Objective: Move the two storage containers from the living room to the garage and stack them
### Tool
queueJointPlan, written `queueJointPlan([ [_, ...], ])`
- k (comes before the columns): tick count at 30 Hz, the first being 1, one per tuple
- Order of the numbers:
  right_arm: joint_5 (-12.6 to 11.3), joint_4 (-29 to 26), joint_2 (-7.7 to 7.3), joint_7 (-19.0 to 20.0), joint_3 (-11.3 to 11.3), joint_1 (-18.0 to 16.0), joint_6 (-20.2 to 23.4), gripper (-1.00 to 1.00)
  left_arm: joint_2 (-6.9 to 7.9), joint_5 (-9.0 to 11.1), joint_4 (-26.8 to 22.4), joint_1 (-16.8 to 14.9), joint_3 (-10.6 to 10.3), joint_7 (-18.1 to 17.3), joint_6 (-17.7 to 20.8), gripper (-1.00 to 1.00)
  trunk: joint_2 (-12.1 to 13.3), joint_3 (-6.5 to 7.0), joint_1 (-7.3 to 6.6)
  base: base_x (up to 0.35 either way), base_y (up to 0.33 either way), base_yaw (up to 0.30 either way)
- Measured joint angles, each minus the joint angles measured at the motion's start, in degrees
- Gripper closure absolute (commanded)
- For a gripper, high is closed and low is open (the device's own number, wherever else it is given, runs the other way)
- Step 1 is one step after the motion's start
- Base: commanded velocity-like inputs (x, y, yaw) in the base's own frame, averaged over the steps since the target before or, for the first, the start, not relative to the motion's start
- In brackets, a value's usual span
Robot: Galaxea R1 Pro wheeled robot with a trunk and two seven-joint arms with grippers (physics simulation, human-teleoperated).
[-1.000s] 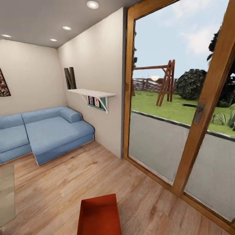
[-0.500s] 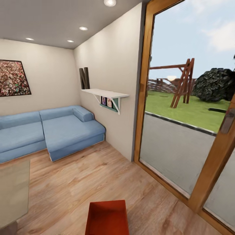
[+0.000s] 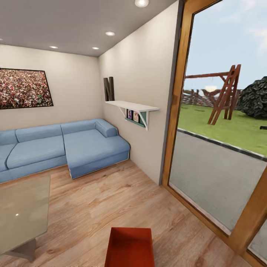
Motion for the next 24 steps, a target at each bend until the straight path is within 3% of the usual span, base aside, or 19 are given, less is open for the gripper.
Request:
queueJointPlan([
  [14, 0.00, 0.01, 0.00, -0.01, 0.01, 0.00, 0.00, -1.00, 0.00, 0.05, 0.02, 0.00, 0.04, 0.00, 0.00, -1.00, -0.01, 0.00, -0.02, 0.187, 0.220, 0.004],
  [24, 0.07, 0.00, 0.00, 0.03, 0.04, 0.03, 0.00, -1.00, -0.01, 0.08, 0.01, -0.01, 0.02, 0.00, 0.00, -1.00, 0.00, 0.00, 0.00, 0.041, 0.025, 0.000],
])
